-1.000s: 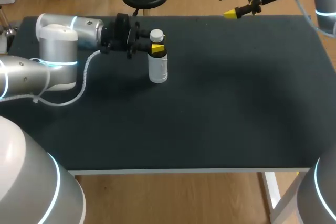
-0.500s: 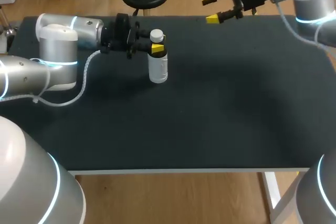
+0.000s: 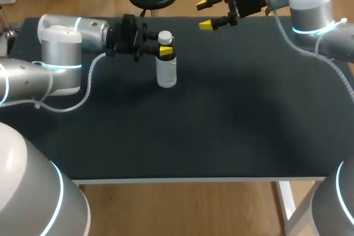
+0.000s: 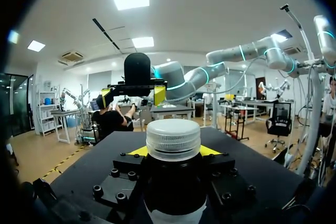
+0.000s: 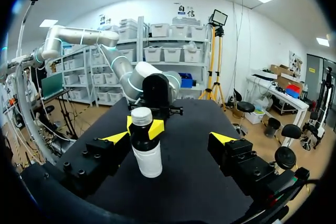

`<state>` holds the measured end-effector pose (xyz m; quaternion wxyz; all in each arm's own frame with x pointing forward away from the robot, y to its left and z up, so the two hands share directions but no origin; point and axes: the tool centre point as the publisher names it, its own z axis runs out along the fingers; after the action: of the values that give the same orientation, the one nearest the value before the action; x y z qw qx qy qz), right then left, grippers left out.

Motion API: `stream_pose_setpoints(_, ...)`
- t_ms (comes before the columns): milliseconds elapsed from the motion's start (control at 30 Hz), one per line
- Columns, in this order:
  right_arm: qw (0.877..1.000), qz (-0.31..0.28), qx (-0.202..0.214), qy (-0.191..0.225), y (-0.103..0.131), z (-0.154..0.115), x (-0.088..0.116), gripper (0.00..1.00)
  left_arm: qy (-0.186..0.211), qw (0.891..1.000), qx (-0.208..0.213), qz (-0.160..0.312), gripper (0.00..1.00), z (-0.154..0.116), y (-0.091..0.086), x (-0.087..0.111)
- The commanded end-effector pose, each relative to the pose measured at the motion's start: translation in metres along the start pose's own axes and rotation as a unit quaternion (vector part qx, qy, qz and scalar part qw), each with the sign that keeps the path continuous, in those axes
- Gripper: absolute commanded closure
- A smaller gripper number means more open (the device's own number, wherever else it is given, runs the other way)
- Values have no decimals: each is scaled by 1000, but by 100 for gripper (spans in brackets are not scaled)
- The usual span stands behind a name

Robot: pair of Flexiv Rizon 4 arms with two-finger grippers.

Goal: Unscrew the bottle cap

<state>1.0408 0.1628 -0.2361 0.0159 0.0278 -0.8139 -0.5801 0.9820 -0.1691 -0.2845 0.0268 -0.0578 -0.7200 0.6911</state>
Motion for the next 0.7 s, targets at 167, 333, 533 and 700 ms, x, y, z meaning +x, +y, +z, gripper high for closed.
stream_pose_setpoints(167,1000,0,-2,-3,6,23,6,0,2,1000,1,0,100,0,2,-1)
stream_pose_setpoints(333,1000,5,1,-7,6,36,8,0,2,1000,1,0,100,0,2,-1)
stream_pose_setpoints(533,1000,5,10,-12,10,49,14,0,2,1000,1,0,100,0,2,-1)
stream_pose_setpoints(700,1000,7,9,2,12,61,19,0,2,1000,1,0,100,0,2,-1)
